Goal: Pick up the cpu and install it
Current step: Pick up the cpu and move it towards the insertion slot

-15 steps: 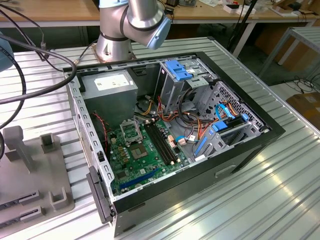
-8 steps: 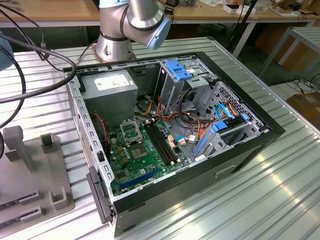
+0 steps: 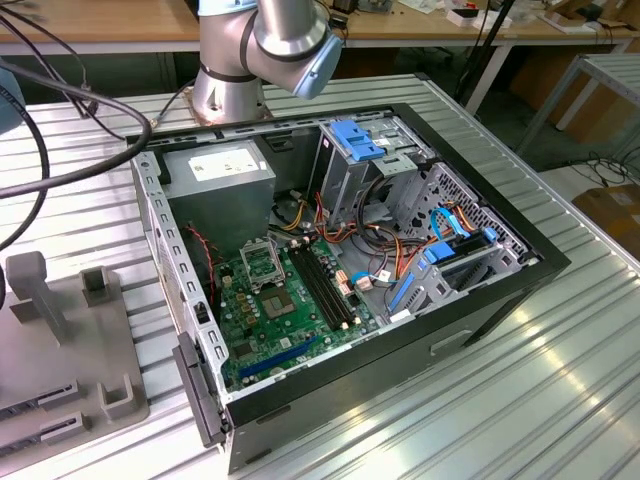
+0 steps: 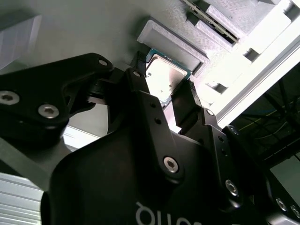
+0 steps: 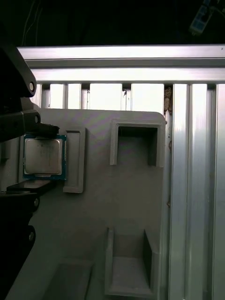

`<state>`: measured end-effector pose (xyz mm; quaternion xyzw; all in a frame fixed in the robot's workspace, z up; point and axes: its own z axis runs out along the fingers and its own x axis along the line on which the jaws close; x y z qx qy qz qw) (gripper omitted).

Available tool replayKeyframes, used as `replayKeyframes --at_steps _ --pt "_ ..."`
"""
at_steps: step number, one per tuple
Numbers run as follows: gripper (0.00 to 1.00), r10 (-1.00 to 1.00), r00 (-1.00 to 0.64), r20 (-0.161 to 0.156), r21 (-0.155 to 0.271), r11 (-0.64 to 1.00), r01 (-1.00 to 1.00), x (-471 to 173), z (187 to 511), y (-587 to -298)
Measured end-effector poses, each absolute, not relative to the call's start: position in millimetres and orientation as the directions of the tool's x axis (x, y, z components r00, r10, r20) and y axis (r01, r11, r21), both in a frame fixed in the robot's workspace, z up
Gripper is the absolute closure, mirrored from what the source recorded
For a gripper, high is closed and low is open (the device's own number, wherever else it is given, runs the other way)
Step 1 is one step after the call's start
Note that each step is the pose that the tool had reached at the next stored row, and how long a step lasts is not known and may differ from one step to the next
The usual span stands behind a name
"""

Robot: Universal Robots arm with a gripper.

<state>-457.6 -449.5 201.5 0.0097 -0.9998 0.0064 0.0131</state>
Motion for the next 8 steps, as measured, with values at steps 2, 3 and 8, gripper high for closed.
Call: replayKeyframes --at_steps 2,3,8 --pt "0.53 -0.019 -0.999 0.026 -0.013 1.000 -0.019 -457.6 204.1 -449.5" --pt "0.53 -0.019 -0.999 0.026 -0.013 1.000 -0.019 -457.5 205.5 -449.5" --pt "0.53 -0.019 -0.999 0.026 -0.013 1.000 -0.020 -457.5 211.8 -449.5"
